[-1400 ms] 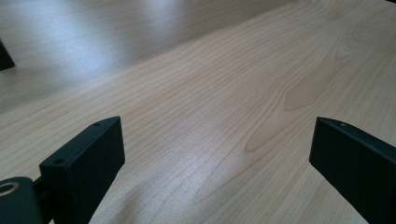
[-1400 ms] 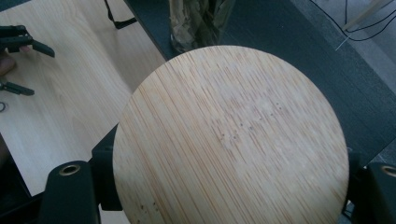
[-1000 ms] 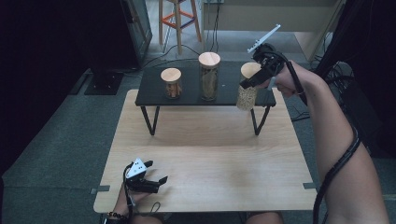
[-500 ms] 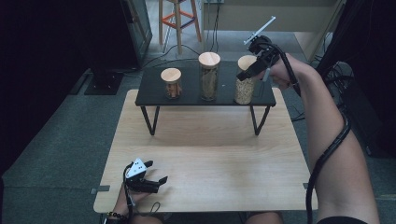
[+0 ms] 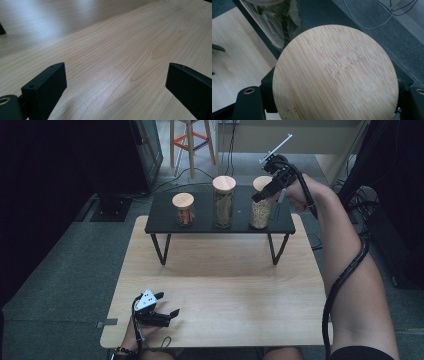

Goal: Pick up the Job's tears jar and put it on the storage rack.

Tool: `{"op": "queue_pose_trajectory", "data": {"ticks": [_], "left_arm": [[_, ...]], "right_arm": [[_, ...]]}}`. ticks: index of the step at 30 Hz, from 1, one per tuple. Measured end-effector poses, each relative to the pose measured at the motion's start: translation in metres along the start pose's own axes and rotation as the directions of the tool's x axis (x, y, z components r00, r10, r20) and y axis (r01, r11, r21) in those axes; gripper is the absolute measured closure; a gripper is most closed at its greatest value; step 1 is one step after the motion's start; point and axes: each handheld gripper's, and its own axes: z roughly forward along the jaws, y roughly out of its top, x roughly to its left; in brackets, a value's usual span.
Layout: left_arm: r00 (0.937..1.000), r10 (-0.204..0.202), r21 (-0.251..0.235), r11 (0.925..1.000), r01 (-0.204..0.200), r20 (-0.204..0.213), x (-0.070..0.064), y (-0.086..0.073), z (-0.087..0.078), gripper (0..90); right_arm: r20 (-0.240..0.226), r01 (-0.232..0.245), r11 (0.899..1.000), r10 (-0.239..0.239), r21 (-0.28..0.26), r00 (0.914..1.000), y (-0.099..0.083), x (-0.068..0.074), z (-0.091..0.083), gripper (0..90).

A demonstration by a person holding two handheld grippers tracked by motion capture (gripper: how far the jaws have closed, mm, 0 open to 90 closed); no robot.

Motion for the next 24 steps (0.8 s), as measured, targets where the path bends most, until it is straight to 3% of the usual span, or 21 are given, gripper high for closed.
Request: {"op": "queue_pose_trajectory", "data": {"ticks": [9,24], "left_arm": [[1.0000,-0.002,0.002,1.0000,0.002,-0.001,0.000,0.000,0.000,3.5],[1.0000,-0.003,0.002,1.0000,0.003,-0.004,0.000,0.000,0.000,3.5]], "right_arm": [[0.013,-0.020,1.000,0.020,0.013,0.9997,0.004,-0.005,0.007,24.6],[0.006,-0.067,0.998,0.067,-0.016,0.9977,0.001,-0.015,0.013,24.5]]}}
